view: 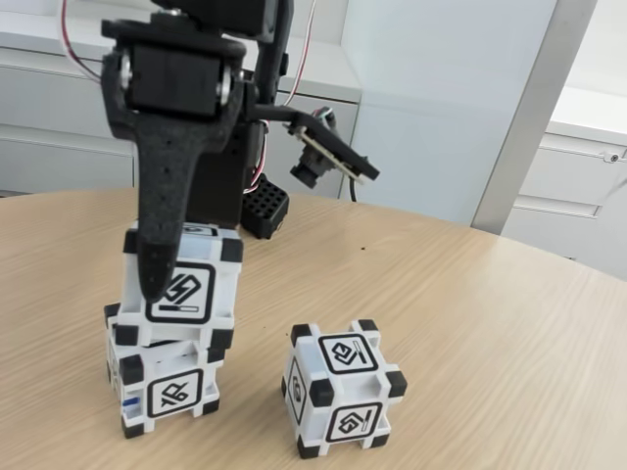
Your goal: Stack cubes from left to right.
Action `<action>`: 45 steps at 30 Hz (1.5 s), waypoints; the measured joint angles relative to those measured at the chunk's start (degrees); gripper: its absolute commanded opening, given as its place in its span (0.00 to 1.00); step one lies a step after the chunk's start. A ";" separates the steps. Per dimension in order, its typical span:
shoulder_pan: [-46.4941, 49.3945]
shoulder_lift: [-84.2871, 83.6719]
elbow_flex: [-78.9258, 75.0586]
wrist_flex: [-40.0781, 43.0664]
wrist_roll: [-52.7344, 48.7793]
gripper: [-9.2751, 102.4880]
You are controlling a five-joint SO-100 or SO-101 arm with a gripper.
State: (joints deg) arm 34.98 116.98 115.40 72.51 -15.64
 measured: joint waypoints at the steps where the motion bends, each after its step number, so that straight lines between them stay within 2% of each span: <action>1: 0.00 0.00 0.00 0.09 0.00 0.22; 13: 0.00 0.26 0.00 5.62 -1.49 0.22; 39: 0.00 0.35 0.00 6.24 -2.20 0.22; 45: 3.43 0.35 0.00 6.06 -2.20 0.22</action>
State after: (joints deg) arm 38.41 117.33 115.40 78.57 -17.84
